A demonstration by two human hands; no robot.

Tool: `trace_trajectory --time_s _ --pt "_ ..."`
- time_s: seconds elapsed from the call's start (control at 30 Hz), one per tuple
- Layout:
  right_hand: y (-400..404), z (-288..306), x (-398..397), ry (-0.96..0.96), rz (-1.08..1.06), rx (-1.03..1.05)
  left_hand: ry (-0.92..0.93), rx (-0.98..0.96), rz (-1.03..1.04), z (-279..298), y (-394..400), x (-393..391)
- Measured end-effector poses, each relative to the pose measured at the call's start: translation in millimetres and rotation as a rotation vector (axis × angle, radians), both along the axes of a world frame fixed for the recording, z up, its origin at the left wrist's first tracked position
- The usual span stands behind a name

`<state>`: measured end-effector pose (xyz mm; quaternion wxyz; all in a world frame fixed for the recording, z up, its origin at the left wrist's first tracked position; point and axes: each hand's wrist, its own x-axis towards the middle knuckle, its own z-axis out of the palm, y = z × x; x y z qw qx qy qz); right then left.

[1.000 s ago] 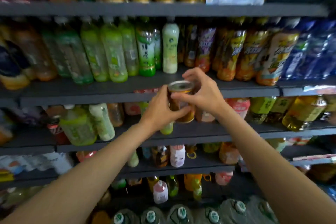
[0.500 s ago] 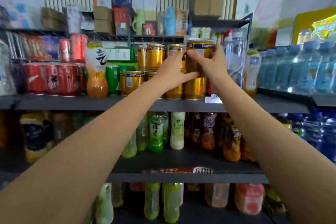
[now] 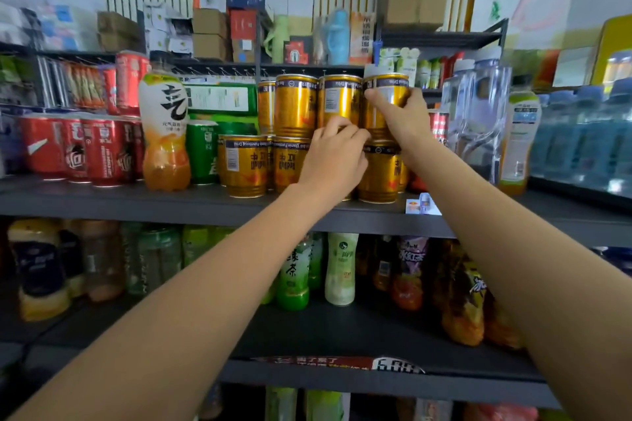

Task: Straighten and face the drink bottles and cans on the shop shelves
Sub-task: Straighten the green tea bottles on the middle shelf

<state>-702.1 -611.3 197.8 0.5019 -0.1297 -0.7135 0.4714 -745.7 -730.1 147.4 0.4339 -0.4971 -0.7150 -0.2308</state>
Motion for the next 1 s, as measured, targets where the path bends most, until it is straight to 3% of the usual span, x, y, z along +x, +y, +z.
trace_trajectory --time_s 0.13,0.3,0.5,0.67,0.8,0.9,1.0 --pt "0.3 -7.3 -6.3 -0.01 -0.028 0.044 0.009 0.049 -0.022 -2.1 2.4 1.2" --pt "-6.6 -12.1 0.4 -0.032 -0.026 0.031 0.025 -0.023 -0.011 -15.6 -8.2 0.6" --pt "-71.0 -66.0 31.9 0.29 -0.332 0.39 -0.123 0.244 -0.089 -65.6 -53.5 17.0" --pt "-116.9 -134.0 54.1 0.343 -0.31 0.406 -0.214 0.287 -0.115 -131.3 -98.8 24.9" --pt "-144.8 -241.1 70.8 0.12 -0.217 0.386 -0.346 0.131 -0.141 -230.9 -136.1 30.9" --pt "-149.7 -328.7 79.9 -0.124 -0.253 0.234 -0.493 -0.007 -0.04 -304.8 -155.2 24.3" --pt "-142.4 -390.4 78.3 -0.46 -0.235 0.066 -0.66 -0.102 0.025 -342.8 -159.6 19.2"
